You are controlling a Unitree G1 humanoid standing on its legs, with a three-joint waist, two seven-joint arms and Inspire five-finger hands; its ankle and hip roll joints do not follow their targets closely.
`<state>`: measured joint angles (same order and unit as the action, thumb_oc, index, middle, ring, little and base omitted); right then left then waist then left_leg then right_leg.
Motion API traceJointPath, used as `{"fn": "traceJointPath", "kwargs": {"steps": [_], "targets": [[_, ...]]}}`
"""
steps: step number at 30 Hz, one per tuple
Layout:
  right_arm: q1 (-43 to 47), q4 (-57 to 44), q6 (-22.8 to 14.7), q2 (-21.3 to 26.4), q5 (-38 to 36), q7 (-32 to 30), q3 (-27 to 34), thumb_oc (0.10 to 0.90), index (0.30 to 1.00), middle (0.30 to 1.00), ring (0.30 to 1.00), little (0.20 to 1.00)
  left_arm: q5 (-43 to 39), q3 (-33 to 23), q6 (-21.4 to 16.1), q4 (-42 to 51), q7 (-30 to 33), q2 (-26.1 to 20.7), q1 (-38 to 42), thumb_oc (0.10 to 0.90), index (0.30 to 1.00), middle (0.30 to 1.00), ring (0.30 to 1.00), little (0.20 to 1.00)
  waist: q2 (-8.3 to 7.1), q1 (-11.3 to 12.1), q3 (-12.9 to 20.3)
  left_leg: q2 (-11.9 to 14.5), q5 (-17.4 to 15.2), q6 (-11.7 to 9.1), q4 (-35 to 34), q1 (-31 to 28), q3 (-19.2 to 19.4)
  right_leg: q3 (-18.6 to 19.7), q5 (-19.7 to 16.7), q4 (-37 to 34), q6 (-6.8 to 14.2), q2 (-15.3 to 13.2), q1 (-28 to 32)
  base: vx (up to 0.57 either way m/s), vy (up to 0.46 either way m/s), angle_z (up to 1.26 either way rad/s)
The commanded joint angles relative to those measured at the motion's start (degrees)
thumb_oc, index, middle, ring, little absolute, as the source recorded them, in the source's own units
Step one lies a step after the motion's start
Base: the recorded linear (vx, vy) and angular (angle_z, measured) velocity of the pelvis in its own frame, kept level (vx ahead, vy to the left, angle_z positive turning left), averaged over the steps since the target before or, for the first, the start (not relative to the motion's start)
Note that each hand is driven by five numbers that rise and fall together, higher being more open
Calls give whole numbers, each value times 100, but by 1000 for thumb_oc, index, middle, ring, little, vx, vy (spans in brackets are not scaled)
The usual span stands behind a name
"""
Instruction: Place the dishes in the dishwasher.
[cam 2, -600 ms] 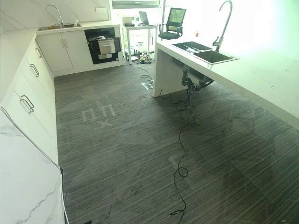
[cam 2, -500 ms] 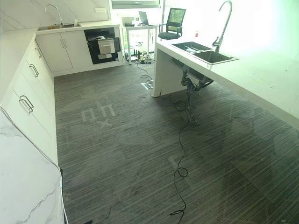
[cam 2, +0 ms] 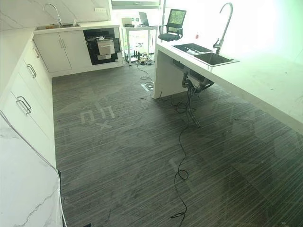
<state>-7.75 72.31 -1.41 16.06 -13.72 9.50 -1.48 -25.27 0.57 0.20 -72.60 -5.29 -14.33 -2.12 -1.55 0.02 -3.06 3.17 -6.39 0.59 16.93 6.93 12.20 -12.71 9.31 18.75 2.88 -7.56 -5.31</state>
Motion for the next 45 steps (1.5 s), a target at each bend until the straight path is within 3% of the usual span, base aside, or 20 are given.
{"fn": "traceJointPath", "kwargs": {"steps": [1,15,23,27,29,30,31,32,35,36,37,38,40,43,45], "targets": [[438,-168,-163,9,-229,117,-32,800,900,900,900,900,134,47,-207,112,4,19,121,800,900,900,900,900,116,-86,-163,-181,-1131,-44,26,-504,-23,-168,416,-156,251,271,263,0,0,0],[415,-55,-262,13,-287,22,42,800,900,900,900,900,254,115,-197,97,21,40,207,800,900,900,900,900,129,-18,-143,-188,-1105,-88,26,-469,-89,-308,443,-156,254,235,285,3,-8,0],[436,-955,-1049,144,-576,29,52,800,900,900,900,900,-792,-218,-400,690,-286,4,136,800,900,900,900,900,124,-127,-237,-157,-1106,-75,26,-541,-98,-134,461,-156,164,359,310,30,-84,-2],[419,-1680,-1228,195,-736,18,68,800,900,900,900,900,-969,-261,-534,1020,-200,74,132,800,900,900,900,900,100,-155,-298,-148,-1051,-89,26,-654,-61,-120,476,-156,92,403,354,40,-139,-6],[402,-2373,-1179,250,-882,-62,19,800,900,900,900,900,-1093,-324,-590,1226,-181,120,114,800,900,900,900,900,11,-130,-413,-257,-801,-168,26,-806,-20,-46,481,-156,-8,388,404,102,-244,-11],[337,-3083,-1081,375,-989,-122,-13,800,900,900,900,900,-1316,-379,-668,1405,-293,148,98,800,900,900,900,900,-225,-58,-671,-297,172,-400,622,-548,-39,145,483,-156,-175,256,468,80,-257,-26],[323,-3178,-1093,392,-1003,-121,-17,800,900,900,900,900,-1319,-388,-701,1450,-317,155,85,800,900,900,900,900,-237,-56,-711,-269,216,-419,911,-384,-82,162,478,-156,-209,262,466,52,-250,-40],[274,-3554,-1104,479,-1064,-126,-53,800,900,900,900,900,-1225,-391,-872,1660,-371,209,5,800,900,900,900,900,-250,-29,-853,-303,252,-429,1843,192,-165,226,452,-156,-298,293,466,27,-113,-15],[238,-3924,-1159,508,-1027,-157,-50,800,900,900,900,900,-1082,-282,-1065,2009,-396,213,-86,800,900,900,900,900,-256,36,-1017,-205,371,-378,1550,483,-79,294,445,-156,-294,353,548,120,-63,-21],[260,-4034,-1210,492,-1006,-153,-61,800,900,900,900,900,-1036,-219,-1159,2204,-357,217,-132,800,900,900,900,900,-228,68,-1060,-135,525,-397,824,391,5,310,482,-156,-251,398,600,281,44,-43],[261,-4117,-1226,478,-967,-142,-60,800,900,900,900,900,-957,-170,-1217,2370,-327,239,-205,800,900,900,900,900,-194,58,-1074,-94,467,-465,250,231,33,346,607,-156,-187,443,709,305,88,-22],[237,-4232,-1214,460,-927,-136,-46,800,900,900,900,900,-910,-140,-1267,2505,-292,255,-276,800,900,900,900,900,-112,51,-1077,49,483,-493,26,341,84,342,647,-156,-167,536,728,348,145,-9],[1,-4577,-1264,422,-833,-79,33,800,900,900,900,900,-772,-79,-1490,2853,-306,270,-545,800,900,900,900,900,203,76,-1045,486,640,-670,26,1004,-138,354,756,-156,-188,918,836,310,158,-13],[-222,-4821,-1312,459,-791,27,130,800,900,900,900,900,-762,-82,-1621,3195,-331,262,-826,800,900,900,900,900,284,122,-1035,522,813,-765,26,1192,-384,504,948,-156,-230,1059,1055,314,134,-20],[-293,-4980,-1382,534,-808,83,150,800,900,900,900,900,-659,-139,-1715,3444,-416,237,-956,800,900,900,900,900,323,131,-968,571,524,-725,26,1195,-292,520,1047,-156,-183,980,1200,389,200,-51]]}}
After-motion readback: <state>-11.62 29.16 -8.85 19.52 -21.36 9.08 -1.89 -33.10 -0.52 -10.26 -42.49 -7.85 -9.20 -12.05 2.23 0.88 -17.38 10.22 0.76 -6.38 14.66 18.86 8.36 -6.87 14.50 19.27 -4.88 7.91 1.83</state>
